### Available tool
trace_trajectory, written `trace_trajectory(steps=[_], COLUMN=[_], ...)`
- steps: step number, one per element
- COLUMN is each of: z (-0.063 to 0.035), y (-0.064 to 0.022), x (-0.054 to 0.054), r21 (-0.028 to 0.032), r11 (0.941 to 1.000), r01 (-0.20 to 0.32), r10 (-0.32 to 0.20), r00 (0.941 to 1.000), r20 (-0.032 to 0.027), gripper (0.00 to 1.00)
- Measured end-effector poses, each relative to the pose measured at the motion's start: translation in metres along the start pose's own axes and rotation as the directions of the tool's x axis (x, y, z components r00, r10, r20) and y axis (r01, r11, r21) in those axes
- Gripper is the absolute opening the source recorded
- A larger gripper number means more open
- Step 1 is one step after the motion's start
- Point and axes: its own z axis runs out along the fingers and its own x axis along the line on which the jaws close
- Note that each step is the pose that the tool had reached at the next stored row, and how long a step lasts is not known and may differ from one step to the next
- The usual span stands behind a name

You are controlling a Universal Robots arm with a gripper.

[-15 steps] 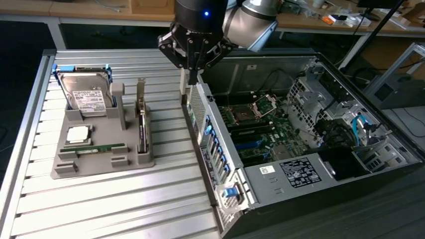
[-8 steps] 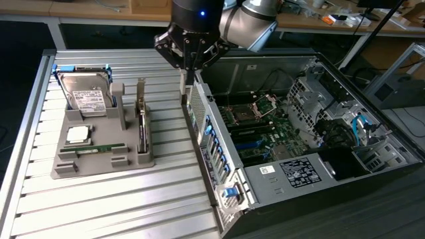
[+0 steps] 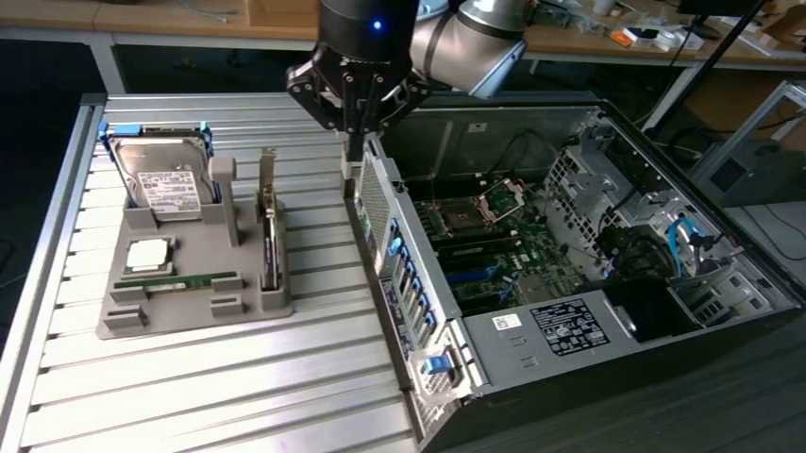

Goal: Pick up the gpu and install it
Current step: 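Reach for the gpu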

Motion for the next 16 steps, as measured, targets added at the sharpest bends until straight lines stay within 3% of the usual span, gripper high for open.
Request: trace_trajectory(steps=[16], z=[-0.0004], y=[-0.0011], x=[0.014], r21=[0.0001], r11=[1.0000], r01=[0.000], r10=[0.000], r00=[1.0000], r20=[0.0000], gripper=[0.11])
